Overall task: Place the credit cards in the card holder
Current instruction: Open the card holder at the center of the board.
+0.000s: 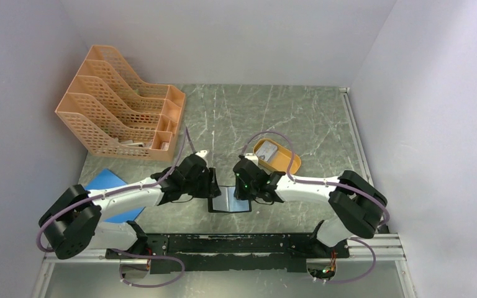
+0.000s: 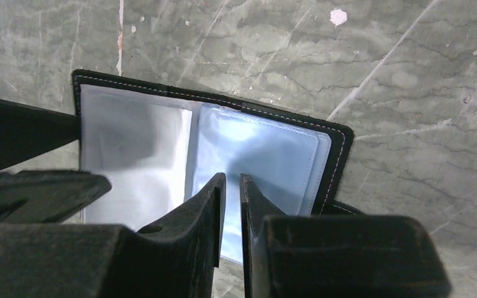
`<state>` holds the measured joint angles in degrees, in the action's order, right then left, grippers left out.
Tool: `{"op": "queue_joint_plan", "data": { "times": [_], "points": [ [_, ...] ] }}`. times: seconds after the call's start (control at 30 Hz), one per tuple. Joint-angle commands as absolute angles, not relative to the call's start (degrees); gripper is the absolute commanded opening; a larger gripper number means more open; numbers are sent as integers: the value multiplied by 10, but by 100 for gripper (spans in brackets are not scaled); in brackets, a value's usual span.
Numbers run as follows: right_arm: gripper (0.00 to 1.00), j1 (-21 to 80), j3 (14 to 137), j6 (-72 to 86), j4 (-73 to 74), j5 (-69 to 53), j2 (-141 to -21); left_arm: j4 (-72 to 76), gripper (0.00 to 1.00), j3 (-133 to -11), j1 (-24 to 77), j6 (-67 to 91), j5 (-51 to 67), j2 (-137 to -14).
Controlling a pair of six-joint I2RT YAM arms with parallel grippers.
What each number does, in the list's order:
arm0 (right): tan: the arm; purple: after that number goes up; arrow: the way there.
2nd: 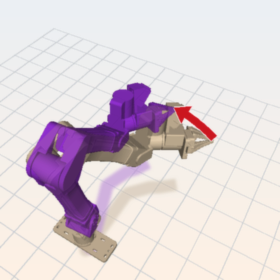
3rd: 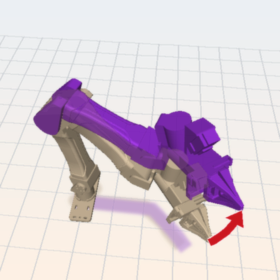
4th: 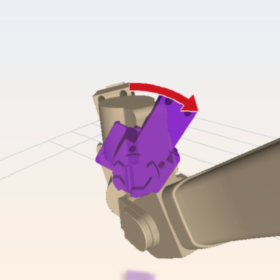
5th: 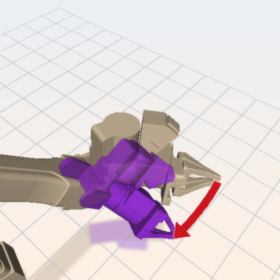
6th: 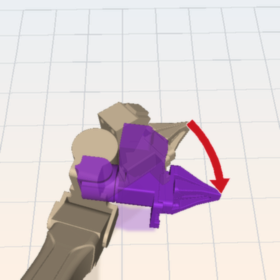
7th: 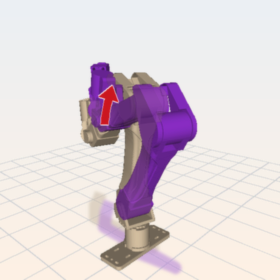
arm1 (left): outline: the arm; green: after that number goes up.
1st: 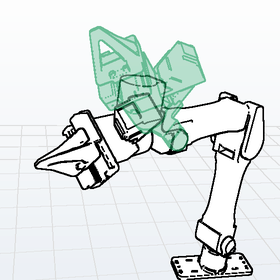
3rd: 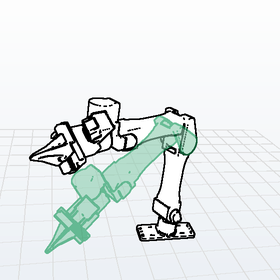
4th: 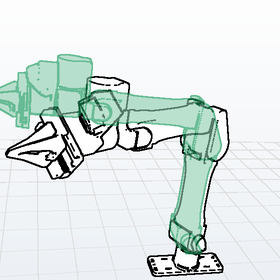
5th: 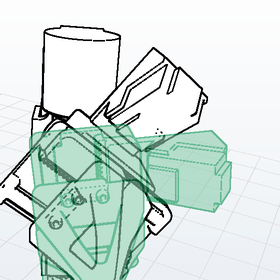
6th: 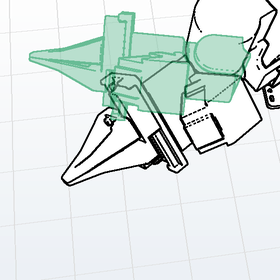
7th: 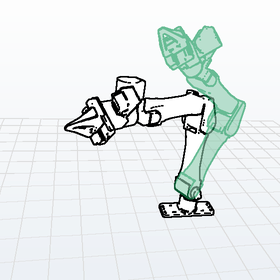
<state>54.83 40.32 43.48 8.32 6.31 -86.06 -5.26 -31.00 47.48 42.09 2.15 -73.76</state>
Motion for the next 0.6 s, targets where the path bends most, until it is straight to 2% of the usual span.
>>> {"op": "queue_joint_plan", "data": {
  "times": [0.0,0.07,0.13,0.37,0.57],
  "points": [
    [19,547,383,429,107,91,-859,-111,58,-376,498,399,-16,-729],
    [19,547,380,430,101,90,-859,-133,70,-401,517,398,-46,-742],
    [19,547,377,431,97,87,-859,-132,70,-415,533,401,-50,-750],
    [19,547,366,440,78,75,-862,-99,57,-446,573,427,-31,-763],
    [18,547,355,445,72,75,-854,-127,45,-455,586,431,-63,-817]
  ]
}}
